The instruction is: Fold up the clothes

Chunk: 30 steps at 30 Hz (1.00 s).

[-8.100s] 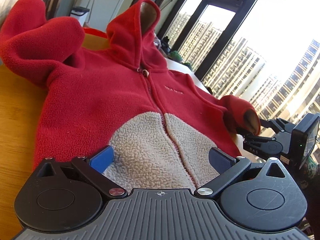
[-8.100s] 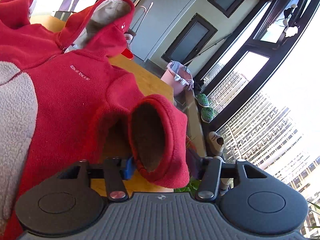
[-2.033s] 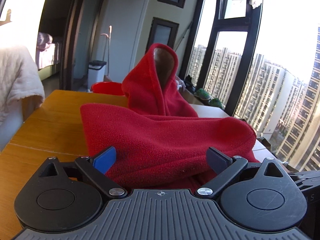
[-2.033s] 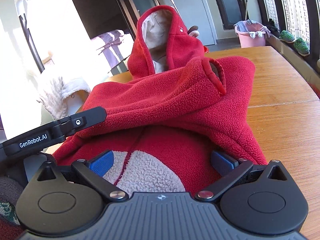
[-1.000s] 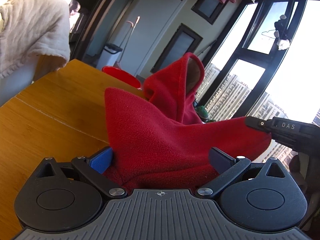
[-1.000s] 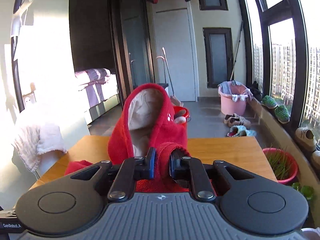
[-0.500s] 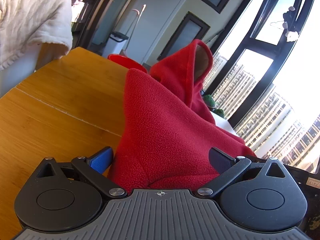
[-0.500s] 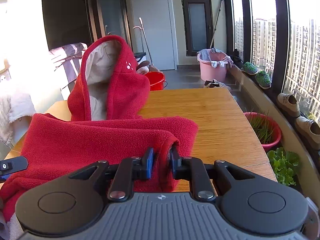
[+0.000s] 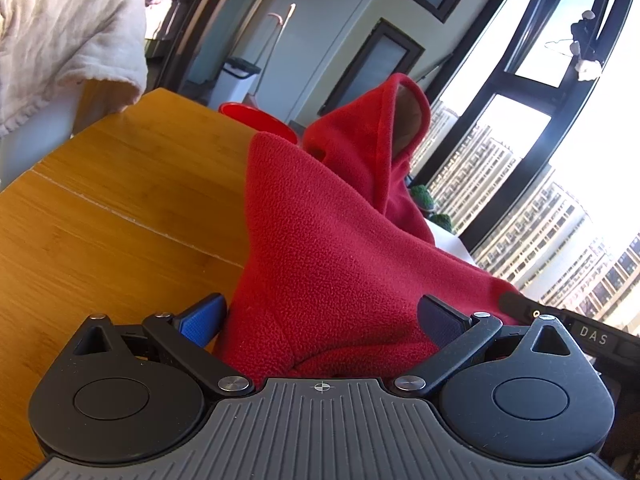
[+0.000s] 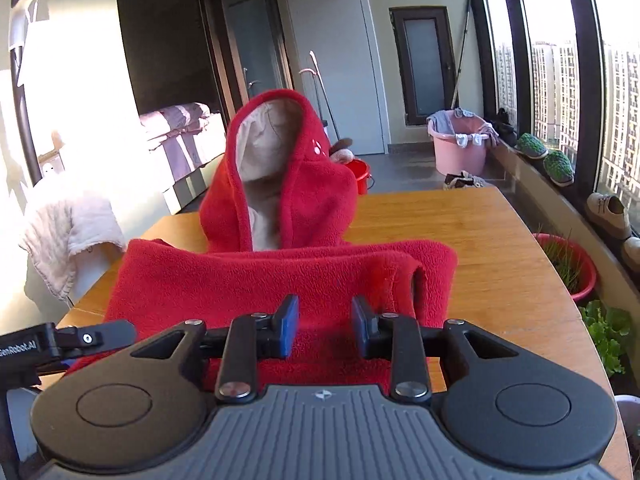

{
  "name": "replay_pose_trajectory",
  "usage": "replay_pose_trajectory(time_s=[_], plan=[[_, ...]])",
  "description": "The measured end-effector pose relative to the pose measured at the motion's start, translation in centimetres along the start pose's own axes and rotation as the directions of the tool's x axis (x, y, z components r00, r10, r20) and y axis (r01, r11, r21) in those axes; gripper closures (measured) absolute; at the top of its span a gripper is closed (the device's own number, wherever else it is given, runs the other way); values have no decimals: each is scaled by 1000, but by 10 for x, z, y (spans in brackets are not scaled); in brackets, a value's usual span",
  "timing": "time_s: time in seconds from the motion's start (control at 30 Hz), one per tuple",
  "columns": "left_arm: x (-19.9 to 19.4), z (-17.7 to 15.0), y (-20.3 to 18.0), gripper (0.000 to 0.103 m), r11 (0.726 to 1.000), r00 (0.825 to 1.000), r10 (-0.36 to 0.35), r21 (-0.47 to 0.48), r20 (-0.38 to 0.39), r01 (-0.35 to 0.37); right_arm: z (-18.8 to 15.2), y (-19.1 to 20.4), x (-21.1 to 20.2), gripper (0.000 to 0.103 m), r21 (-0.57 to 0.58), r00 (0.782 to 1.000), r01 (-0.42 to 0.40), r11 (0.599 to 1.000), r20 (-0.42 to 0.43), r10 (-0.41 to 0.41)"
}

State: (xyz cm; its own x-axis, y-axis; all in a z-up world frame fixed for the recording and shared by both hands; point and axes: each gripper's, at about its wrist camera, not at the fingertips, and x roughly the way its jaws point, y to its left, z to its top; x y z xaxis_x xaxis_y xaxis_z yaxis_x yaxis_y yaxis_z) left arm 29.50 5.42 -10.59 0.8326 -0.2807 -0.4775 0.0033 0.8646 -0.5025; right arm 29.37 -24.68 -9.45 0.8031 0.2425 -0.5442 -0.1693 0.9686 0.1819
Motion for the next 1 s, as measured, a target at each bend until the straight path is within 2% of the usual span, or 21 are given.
replay_pose_trajectory(time_s=[0.03, 0.1, 0.23, 0.3, 0.4, 0.47, 0.53, 0.57, 0.63, 0.77, 0.83, 0.97, 1.0], plan=[[1, 0, 0, 0, 1000, 1000, 1, -2, -6, -1, -9, -5, 7, 75, 7, 1000, 4, 1000, -21, -4], [6, 2, -2, 0, 1000, 999, 6, 5, -38, -6, -14, -9, 4, 75, 14, 1000, -18, 1000, 8, 18], [5, 13, -15, 0, 996, 999, -4, 87, -37, 7, -17, -9, 2, 75, 3, 999, -24, 1000, 23, 24], [-4, 20, -24, 0, 990, 999, -42, 137, 26, 38, -17, -8, 2, 75, 2, 999, -25, 1000, 24, 25], [-17, 31, -44, 0, 972, 987, -122, 212, 103, 98, -17, -8, 2, 75, 2, 999, -25, 1000, 26, 25], [-15, 36, -55, 0, 963, 982, -164, 232, 95, 138, -16, -6, 3, 74, -3, 999, -22, 1000, 26, 22], [-5, 34, -65, 0, 953, 983, -171, 265, 66, 148, -16, -5, 3, 74, -7, 999, -19, 1000, 27, 19], [2, 32, -71, 0, 948, 988, -151, 288, 45, 132, -16, -5, 3, 74, -8, 999, -18, 1000, 27, 18], [26, 26, -78, 0, 942, 999, -43, 333, -23, 49, -16, -4, 3, 74, -11, 1000, -15, 1000, 26, 15], [52, 4, -83, 0, 888, 995, 79, 457, -65, -40, -15, -3, 5, 74, -19, 1000, -11, 1000, 25, 12], [53, -1, -84, 0, 874, 994, 100, 482, -52, -63, -15, -1, 5, 73, -23, 1000, -8, 1000, 25, 9], [48, -4, -80, 0, 885, 995, 94, 461, -27, -71, -15, 0, 6, 73, -28, 1000, -4, 1000, 26, 5], [47, -7, -82, 0, 879, 995, 102, 469, -14, -83, -15, 0, 6, 73, -29, 1000, -3, 1000, 27, 4]])
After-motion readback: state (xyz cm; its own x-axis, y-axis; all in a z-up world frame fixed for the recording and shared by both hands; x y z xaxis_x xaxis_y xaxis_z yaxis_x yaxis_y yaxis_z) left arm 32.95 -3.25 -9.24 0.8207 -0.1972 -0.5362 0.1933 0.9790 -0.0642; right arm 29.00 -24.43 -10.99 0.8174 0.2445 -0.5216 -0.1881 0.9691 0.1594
